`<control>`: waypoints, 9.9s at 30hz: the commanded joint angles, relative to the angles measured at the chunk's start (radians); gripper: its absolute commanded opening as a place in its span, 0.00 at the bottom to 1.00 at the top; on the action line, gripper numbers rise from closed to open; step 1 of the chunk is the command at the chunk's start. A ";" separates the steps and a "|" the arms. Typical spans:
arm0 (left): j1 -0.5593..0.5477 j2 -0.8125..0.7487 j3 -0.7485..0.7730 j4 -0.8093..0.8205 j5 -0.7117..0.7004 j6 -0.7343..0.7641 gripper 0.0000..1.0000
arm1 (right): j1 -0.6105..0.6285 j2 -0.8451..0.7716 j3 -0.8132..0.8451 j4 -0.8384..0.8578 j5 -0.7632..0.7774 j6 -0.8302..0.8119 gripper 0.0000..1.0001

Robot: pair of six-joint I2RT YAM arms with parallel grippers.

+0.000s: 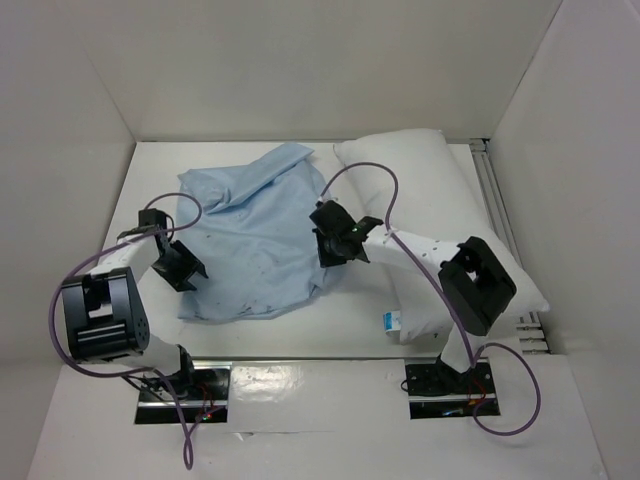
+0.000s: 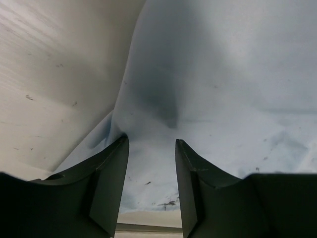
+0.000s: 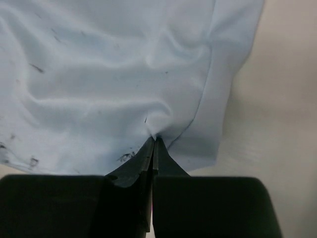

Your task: Put the pillow into the pillowcase

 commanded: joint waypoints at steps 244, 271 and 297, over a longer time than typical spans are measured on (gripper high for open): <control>-0.328 0.658 1.027 -0.147 -0.144 0.212 0.53 | -0.545 -0.692 0.073 -0.160 -0.412 -0.346 0.00; -0.400 -0.025 0.395 -0.296 -0.030 0.109 0.52 | -0.554 -0.691 0.064 -0.151 -0.422 -0.373 0.00; -0.480 0.377 0.699 -0.257 -0.257 0.219 0.70 | -0.563 -0.719 0.064 -0.190 -0.367 -0.373 0.00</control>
